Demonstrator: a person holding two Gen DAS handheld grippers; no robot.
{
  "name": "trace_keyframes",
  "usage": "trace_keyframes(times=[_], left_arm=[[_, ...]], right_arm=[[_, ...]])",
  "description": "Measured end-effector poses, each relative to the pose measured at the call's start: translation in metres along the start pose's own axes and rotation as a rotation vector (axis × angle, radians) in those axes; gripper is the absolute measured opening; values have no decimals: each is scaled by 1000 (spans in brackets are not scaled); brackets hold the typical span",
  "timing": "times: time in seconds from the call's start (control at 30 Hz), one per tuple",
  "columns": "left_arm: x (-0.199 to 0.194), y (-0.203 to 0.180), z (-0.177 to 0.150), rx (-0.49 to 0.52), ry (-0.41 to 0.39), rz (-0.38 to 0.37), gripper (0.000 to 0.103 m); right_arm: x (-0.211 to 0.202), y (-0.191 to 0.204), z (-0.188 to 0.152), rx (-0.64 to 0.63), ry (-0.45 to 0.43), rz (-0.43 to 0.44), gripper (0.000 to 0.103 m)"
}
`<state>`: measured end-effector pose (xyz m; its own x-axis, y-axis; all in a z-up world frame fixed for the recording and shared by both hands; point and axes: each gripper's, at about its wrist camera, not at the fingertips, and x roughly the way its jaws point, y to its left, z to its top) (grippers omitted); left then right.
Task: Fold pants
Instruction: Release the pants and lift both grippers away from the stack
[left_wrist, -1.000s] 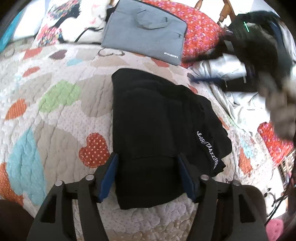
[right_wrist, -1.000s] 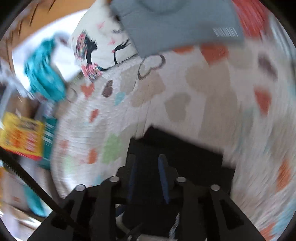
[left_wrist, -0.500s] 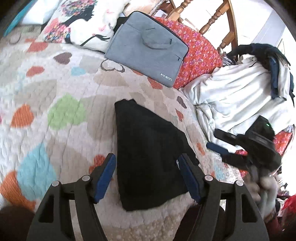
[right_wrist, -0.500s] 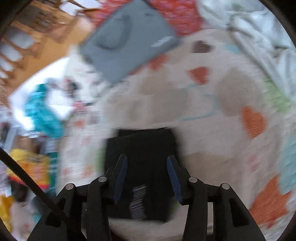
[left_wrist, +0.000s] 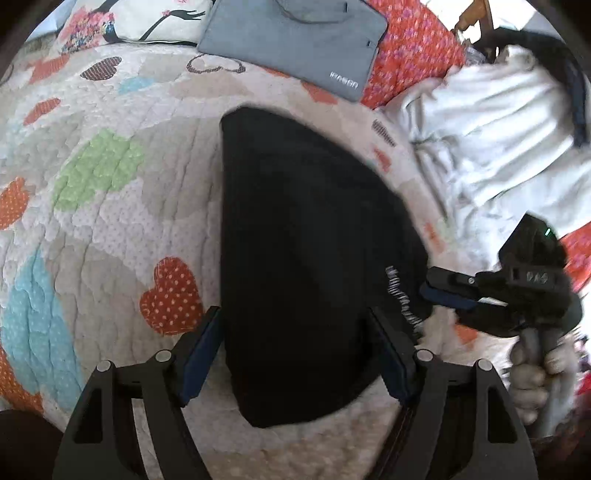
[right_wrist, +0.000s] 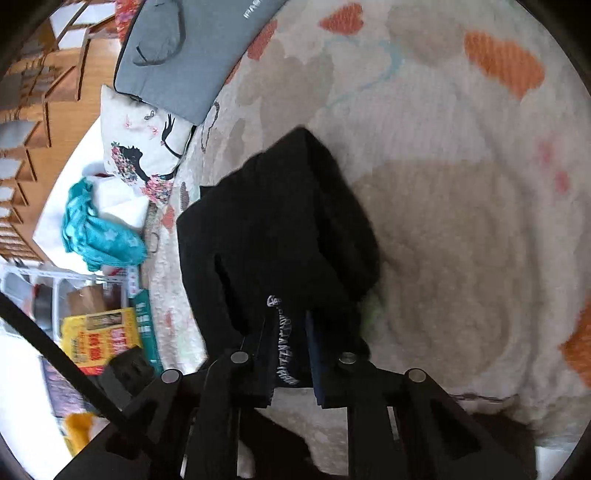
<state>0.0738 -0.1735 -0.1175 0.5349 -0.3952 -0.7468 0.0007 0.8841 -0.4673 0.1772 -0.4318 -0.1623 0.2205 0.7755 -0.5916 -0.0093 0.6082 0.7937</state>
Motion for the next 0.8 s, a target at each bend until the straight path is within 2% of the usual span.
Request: trace_keyframes(times=[0.07,0.13,0.23,0.33,0.43,0.5,0.57,0.6,0.63,0.67,0.7,0.8], left_arm=[[-16,1,7,7,-43,4,75],[-29,1,12,25,-79,35,75],[-43,-4,15,73,-124,117,75],[-53,-10,15,129,-173,197,75],[-58,-23,10,186,-206,281,75],[-60,-29,9,211,-217,312,75],[-63,-38,6,239,-231,336,75],[-64,-41,6,245,-235,344,75],[-67,-44,5,253,-239,353,75],[-70,-46,4,256,-242,355,75],[-72,-48,3,258,-243,358,75],[-80,-54,0,268,-251,373,75]], right_arm=[[-14,4,1,-26,-38,-1,43],[-29,1,2,-45,-80,-27,55],[-45,-2,1,-72,-119,-76,57],[-65,7,-7,-158,-188,-140,57],[-94,28,-21,-272,-331,-231,61],[-115,46,-36,-360,-467,-332,70],[-133,62,-54,-440,-604,-424,88],[-141,69,-64,-482,-677,-458,93],[-148,75,-72,-513,-738,-469,102],[-153,78,-77,-528,-771,-460,103],[-157,79,-77,-525,-764,-432,103],[-160,60,-59,-382,-591,-322,103]])
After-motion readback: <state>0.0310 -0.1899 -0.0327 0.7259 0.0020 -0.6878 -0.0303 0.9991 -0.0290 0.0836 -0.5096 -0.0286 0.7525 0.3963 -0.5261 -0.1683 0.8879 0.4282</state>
